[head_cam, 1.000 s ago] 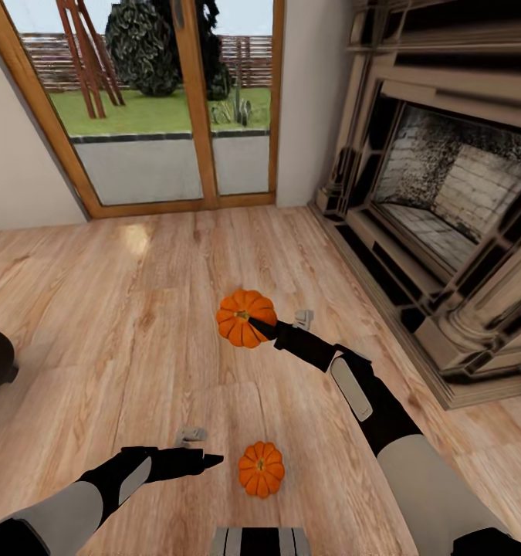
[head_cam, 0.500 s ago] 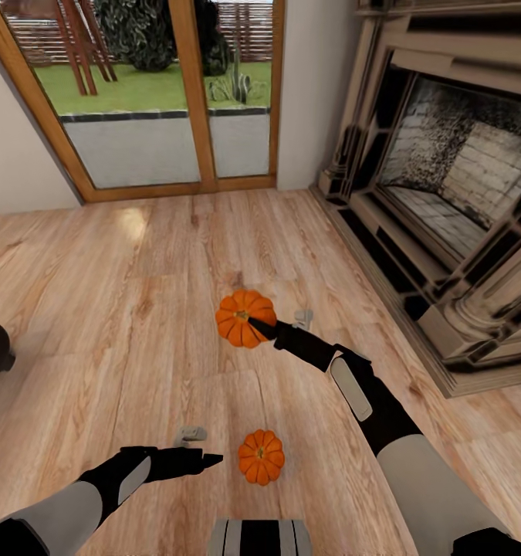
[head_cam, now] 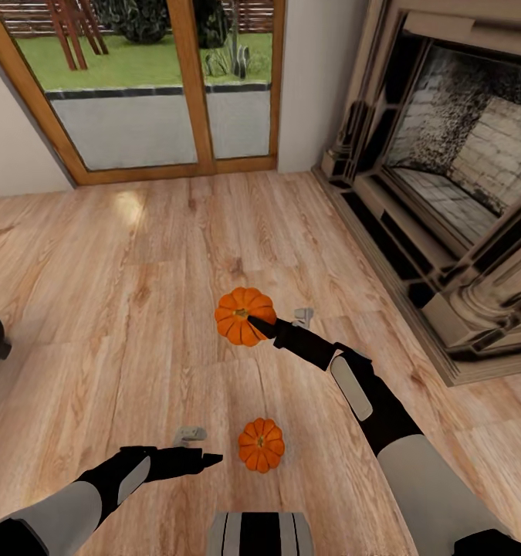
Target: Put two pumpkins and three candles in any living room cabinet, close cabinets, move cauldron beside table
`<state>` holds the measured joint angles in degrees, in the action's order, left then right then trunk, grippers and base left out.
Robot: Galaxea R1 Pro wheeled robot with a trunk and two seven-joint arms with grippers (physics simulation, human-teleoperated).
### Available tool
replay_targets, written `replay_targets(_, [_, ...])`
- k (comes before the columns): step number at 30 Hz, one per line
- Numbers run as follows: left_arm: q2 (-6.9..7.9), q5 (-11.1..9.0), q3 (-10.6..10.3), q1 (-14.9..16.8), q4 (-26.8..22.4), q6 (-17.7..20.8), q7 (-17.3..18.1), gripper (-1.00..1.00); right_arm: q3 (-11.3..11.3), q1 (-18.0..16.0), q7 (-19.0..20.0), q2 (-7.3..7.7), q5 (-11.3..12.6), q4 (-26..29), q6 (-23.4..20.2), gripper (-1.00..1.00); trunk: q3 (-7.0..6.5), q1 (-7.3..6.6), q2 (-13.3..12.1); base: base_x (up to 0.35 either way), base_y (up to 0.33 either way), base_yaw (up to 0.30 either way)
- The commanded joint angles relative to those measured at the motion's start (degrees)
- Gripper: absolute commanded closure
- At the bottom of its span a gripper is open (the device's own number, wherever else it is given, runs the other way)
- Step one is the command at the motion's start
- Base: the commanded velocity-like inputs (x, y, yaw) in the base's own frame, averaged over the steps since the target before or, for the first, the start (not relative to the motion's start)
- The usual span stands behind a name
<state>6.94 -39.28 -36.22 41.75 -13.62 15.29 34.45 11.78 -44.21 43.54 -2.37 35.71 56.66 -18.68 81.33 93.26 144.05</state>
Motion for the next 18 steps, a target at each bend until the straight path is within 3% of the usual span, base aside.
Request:
replay_targets(1, [0.00, 0.0, 0.0, 0.0, 0.0, 0.0, 0.0, -1.00, 0.0, 0.0, 0.0, 0.00, 0.1, 0.0, 0.0, 1.00, 0.23, 0.02, 0.0, 0.000, 0.000, 0.000])
replay_targets(9, [0.05, 0.0, 0.0, 0.1, -0.2, 0.0, 0.1, -1.00, 0.2, 0.0, 0.0, 0.00, 0.1, 0.0, 0.0, 1.00, 2.00, 0.23, 0.1, 0.000, 0.000, 0.000])
replay_targets(18, [0.15, -0.1, 0.4, 2.4, -1.1, 0.0, 0.2, -1.00, 0.1, 0.0, 0.0, 0.01, 0.1, 0.3, 0.0, 1.00, 3.99, 0.46, 0.2, 0.000, 0.000, 0.000])
